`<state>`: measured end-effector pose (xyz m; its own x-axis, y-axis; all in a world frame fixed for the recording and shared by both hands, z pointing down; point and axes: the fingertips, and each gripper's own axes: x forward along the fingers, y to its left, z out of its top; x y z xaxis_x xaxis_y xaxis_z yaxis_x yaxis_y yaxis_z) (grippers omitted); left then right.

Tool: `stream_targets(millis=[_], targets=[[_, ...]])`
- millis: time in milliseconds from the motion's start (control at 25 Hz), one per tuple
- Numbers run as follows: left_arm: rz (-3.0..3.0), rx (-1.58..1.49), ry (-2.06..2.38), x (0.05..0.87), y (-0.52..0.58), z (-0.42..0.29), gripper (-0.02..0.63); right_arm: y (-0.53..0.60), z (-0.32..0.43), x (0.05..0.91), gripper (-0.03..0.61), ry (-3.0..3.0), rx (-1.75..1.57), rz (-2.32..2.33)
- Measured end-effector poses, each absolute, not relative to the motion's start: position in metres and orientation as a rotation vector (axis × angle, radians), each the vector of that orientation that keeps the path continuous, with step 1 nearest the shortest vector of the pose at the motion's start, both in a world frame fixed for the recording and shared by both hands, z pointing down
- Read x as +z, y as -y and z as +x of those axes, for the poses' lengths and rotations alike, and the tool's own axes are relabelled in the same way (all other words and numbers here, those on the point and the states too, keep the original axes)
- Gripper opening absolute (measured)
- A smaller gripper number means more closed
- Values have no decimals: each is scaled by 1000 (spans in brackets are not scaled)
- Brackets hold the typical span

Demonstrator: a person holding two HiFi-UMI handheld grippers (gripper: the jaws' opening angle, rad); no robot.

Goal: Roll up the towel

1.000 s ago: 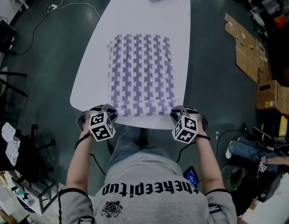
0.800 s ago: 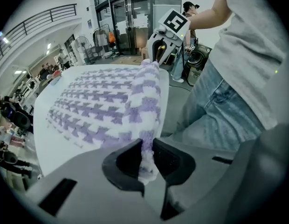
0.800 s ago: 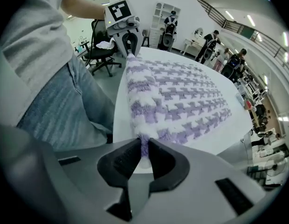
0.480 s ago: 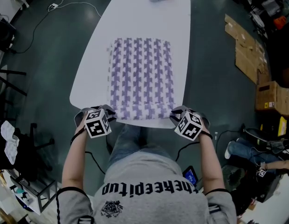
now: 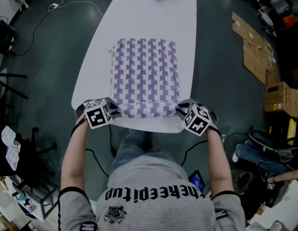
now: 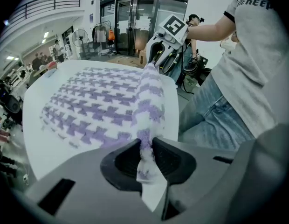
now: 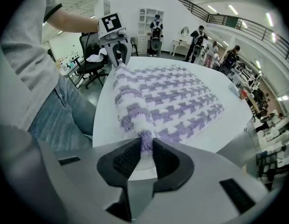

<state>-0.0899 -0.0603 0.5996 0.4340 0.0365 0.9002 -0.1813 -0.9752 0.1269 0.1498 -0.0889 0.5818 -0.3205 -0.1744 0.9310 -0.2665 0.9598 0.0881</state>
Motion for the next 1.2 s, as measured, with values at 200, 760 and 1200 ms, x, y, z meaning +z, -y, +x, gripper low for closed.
stream_targets(millis=[200, 760, 1200], targets=[[2484, 1564, 155, 605, 85, -93, 83, 113, 147, 588, 58, 1889, 65, 349], [2491, 1500, 224, 614, 124, -94, 107, 147, 143, 600, 60, 1834, 21, 406], [2628, 1250, 496, 555, 131, -108, 164, 141, 143, 583, 77, 1943, 94, 499]])
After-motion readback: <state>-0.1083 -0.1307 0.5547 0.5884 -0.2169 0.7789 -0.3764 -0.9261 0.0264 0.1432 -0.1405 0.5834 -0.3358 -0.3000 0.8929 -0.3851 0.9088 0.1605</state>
